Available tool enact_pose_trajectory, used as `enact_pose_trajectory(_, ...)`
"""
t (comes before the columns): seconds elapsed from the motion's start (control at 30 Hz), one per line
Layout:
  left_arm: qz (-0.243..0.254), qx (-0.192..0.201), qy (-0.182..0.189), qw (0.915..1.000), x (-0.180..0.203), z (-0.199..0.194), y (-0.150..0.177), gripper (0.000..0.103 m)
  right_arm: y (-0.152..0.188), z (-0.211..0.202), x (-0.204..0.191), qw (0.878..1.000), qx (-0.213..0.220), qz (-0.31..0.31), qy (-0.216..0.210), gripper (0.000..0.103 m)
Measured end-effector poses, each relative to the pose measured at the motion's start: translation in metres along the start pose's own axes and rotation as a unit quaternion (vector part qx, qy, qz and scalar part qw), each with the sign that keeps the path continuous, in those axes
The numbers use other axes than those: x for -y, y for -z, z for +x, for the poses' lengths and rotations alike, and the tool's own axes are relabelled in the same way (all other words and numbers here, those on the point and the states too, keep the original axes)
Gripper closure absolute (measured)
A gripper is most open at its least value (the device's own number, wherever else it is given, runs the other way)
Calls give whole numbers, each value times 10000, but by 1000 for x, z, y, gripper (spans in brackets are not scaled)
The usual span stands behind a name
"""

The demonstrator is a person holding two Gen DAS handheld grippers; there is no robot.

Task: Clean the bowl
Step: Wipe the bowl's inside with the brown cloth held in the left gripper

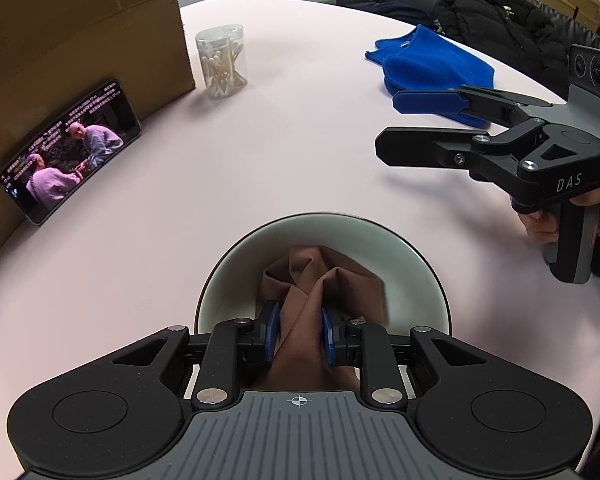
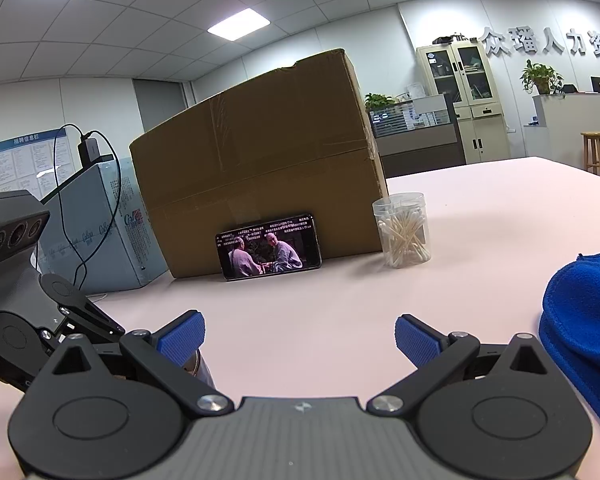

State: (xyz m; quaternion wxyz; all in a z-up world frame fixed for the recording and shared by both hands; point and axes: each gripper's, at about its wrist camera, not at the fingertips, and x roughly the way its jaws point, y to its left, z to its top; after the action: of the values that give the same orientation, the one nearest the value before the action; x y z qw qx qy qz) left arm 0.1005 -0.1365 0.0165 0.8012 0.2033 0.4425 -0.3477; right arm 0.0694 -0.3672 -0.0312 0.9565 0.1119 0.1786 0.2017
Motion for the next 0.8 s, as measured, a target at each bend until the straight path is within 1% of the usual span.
enact_pose_trajectory(0.17, -27, 30, 148, 9999, 5, 0, 1, 81, 0, 0, 0, 10000, -11, -1, -12, 0)
enact_pose_trajectory(0.5, 93, 106, 24, 9999, 3, 5, -4, 81, 0, -1, 0, 10000, -11, 3, -18, 0)
enact_pose_trajectory(0.63, 137, 55, -88, 9999, 2, 3, -1, 81, -1, 0, 0, 10000, -17, 1, -17, 0)
enact_pose_trajectory(0.8, 131, 6, -118, 9998, 3, -1, 2, 81, -1, -1, 0, 10000, -17, 0, -17, 0)
